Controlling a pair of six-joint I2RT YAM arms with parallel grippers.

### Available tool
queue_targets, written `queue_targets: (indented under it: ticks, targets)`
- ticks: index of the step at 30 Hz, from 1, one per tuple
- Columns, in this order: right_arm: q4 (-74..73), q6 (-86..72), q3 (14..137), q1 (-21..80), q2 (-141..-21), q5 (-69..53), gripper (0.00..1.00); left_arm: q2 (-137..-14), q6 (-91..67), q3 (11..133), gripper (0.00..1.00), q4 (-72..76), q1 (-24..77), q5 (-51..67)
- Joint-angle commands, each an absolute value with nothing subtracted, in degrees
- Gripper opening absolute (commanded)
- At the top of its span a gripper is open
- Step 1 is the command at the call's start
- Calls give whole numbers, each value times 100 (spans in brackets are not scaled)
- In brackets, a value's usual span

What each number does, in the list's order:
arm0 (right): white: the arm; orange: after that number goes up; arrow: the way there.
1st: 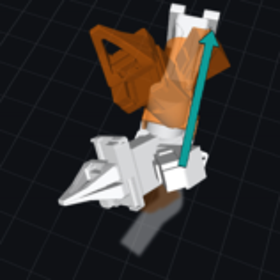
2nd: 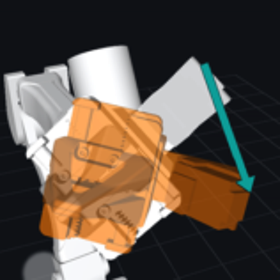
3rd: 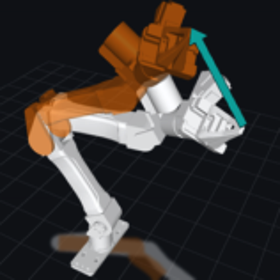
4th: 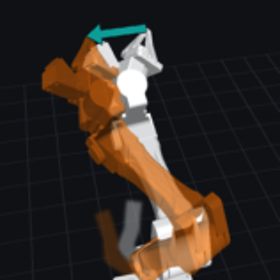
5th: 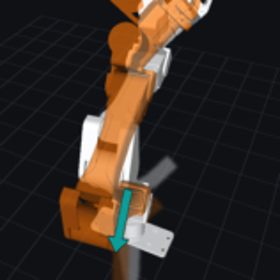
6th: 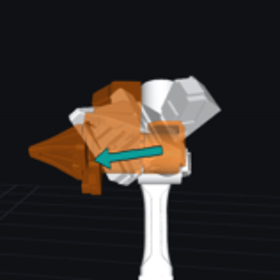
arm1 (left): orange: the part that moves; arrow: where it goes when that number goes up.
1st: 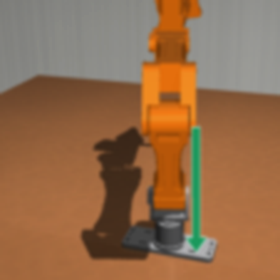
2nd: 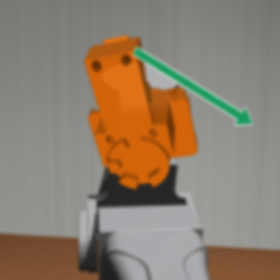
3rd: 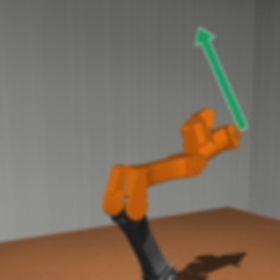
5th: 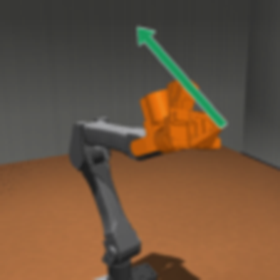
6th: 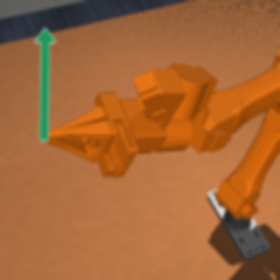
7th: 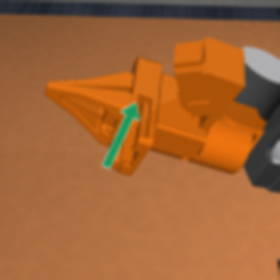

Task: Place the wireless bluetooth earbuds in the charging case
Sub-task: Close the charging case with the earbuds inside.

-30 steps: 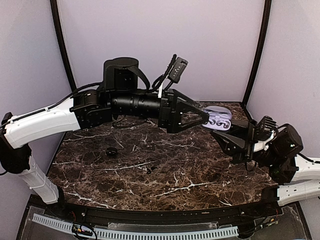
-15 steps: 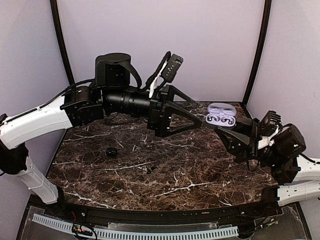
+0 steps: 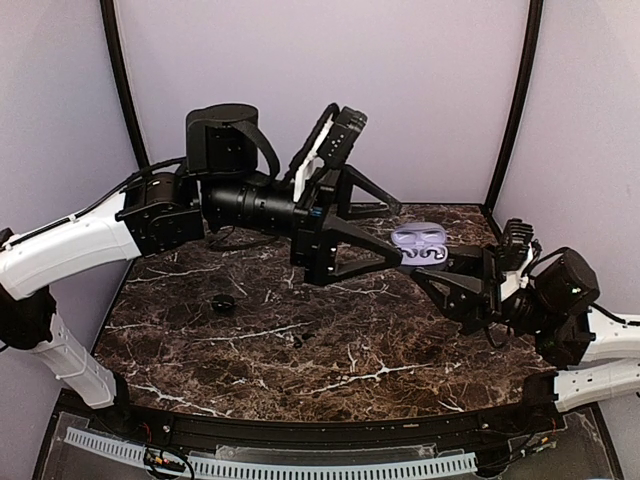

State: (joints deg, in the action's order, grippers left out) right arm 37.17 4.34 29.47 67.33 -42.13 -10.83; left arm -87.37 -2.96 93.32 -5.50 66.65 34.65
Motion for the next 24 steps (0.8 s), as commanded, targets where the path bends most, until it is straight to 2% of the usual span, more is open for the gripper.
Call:
queue_targets:
  ticks: [1,13,24]
  targets:
    - [3876,251,3172,6695,-4250,-1222,0,-8859,-171,9562,99,-500,6741,3456]
    - [3935,-245,3237,6280,-4423,-1648,0,-9039,-194,9758,98,-770,6796,3467]
    - [4214,-947,3156,5695,-4504,-2000,0,-8885,209,9686,72,-1068,6976,3765]
